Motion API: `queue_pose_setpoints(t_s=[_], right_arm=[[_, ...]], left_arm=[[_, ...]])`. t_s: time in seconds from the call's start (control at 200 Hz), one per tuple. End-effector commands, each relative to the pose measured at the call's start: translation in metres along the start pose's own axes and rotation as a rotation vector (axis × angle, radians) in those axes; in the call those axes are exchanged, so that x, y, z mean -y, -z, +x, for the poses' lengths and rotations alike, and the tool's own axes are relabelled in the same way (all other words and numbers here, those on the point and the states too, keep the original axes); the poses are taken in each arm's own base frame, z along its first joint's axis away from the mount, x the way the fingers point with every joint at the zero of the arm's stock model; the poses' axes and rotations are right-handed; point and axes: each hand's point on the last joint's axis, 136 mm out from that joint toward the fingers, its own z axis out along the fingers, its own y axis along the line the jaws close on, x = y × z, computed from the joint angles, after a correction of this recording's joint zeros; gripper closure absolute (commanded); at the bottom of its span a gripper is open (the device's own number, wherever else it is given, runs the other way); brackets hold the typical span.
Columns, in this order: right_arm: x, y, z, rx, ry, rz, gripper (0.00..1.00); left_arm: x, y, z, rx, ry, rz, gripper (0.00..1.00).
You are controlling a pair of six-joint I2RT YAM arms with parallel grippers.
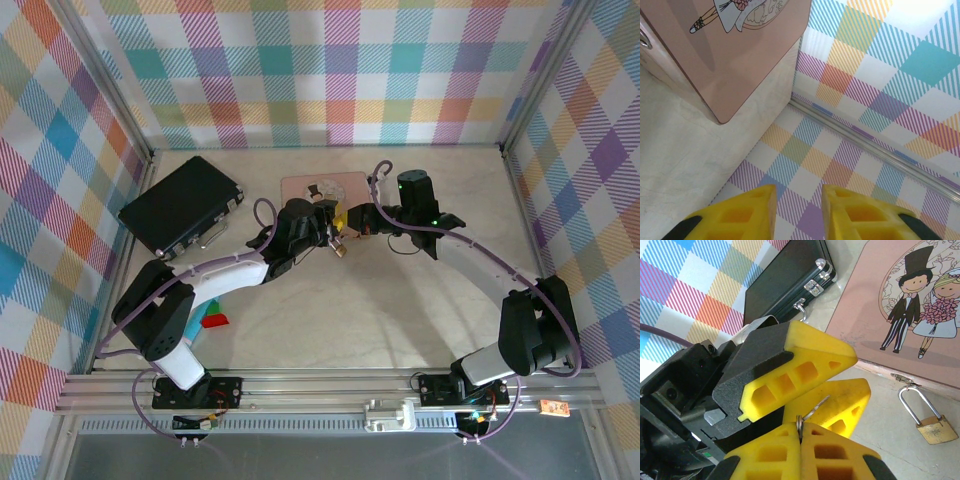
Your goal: Unlock a padlock with a key
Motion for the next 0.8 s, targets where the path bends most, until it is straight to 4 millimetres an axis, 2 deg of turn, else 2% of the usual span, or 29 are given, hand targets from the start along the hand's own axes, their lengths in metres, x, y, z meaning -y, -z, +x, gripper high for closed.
queue_pose_setpoints(t_s=[0.0,0.2,0.385,0.4,0.415,0.475,0.56,0.66,0.795], right_arm=[[-0.003,-0.002,-0.004,0.005,0.005,-0.024,1.00],[-0.008,0.002,-0.009,0.016,0.019,-0.024,1.00],[-0.012,0.010,-0.014,0.027,0.020,-0.025,1.00],[-0.011,0.011,-0.014,0.029,0.018,-0.023,0.98],[-0.011,0.013,-0.015,0.033,0.017,-0.019,0.92],[-0.013,0.020,-0.017,0.046,0.015,-0.020,0.75],[-0.016,0.030,-0.019,0.059,0.009,-0.039,0.61],[-0.024,0.038,-0.019,0.060,-0.006,-0.101,0.59],[-0.040,0.042,-0.022,0.067,-0.004,-0.238,0.62]], left_arm=[[0.008,0.007,-0.004,0.009,-0.005,0.025,0.76],[0.007,0.007,-0.007,0.010,-0.008,0.024,1.00],[0.019,0.012,-0.011,0.026,-0.095,0.037,1.00],[0.020,0.013,-0.011,0.026,-0.112,0.041,1.00],[0.023,0.013,-0.012,0.028,-0.129,0.047,1.00],[0.036,0.017,-0.014,0.033,-0.242,0.074,1.00],[0.055,0.025,-0.017,0.033,-0.455,0.115,1.00],[0.079,0.038,-0.013,0.042,-0.677,0.192,1.00],[0.108,0.053,0.018,-0.026,-0.991,0.322,1.00]])
